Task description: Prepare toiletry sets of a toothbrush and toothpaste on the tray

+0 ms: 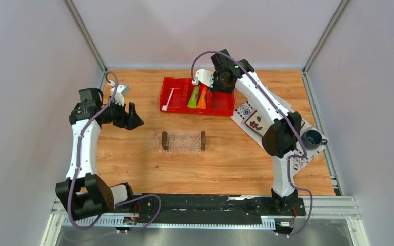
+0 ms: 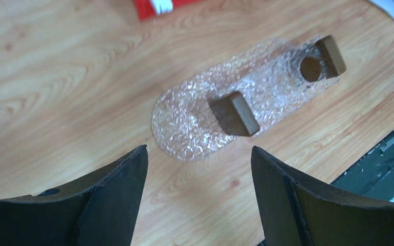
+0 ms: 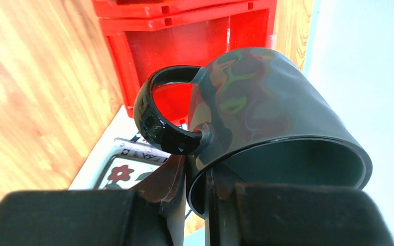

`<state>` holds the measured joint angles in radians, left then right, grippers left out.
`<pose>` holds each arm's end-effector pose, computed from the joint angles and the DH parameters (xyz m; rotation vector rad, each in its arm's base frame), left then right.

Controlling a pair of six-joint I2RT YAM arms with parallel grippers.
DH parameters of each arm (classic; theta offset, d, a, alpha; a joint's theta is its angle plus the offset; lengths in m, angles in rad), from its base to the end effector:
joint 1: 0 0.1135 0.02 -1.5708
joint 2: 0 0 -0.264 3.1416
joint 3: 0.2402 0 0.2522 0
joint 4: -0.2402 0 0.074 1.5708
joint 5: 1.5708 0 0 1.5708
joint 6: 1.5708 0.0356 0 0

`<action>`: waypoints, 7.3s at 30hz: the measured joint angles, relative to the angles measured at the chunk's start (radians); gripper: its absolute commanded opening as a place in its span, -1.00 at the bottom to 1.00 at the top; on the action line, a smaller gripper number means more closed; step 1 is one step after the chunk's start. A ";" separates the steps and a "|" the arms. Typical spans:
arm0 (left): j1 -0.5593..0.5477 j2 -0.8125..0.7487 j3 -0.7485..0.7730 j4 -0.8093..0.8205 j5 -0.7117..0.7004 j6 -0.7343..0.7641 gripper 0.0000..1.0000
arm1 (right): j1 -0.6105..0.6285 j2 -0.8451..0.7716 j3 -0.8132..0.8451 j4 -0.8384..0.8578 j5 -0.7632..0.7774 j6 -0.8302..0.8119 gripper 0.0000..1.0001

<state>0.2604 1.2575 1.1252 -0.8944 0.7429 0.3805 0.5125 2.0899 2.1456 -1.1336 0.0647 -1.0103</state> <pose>0.2393 0.0388 0.3061 0.3921 2.3080 -0.6559 0.3881 0.2157 0.3198 -1.8255 1.9468 -0.2491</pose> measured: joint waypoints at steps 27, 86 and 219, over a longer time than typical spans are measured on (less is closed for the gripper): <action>-0.421 -0.565 -0.281 0.472 0.016 -0.139 0.57 | 0.344 -0.117 0.088 -0.217 -0.216 0.469 -0.78; -0.661 -0.395 -0.409 0.807 -0.179 -0.101 -1.00 | 0.391 -0.048 0.172 -0.194 -0.338 0.672 -0.50; -0.646 -0.220 -0.010 0.477 -0.373 -0.372 0.31 | 0.327 -0.053 0.151 -0.078 0.021 0.866 -1.00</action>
<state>-0.3859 1.0378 1.1156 -0.4175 0.3698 0.0082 0.8394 2.0365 2.2971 -1.2118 0.0853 -0.1444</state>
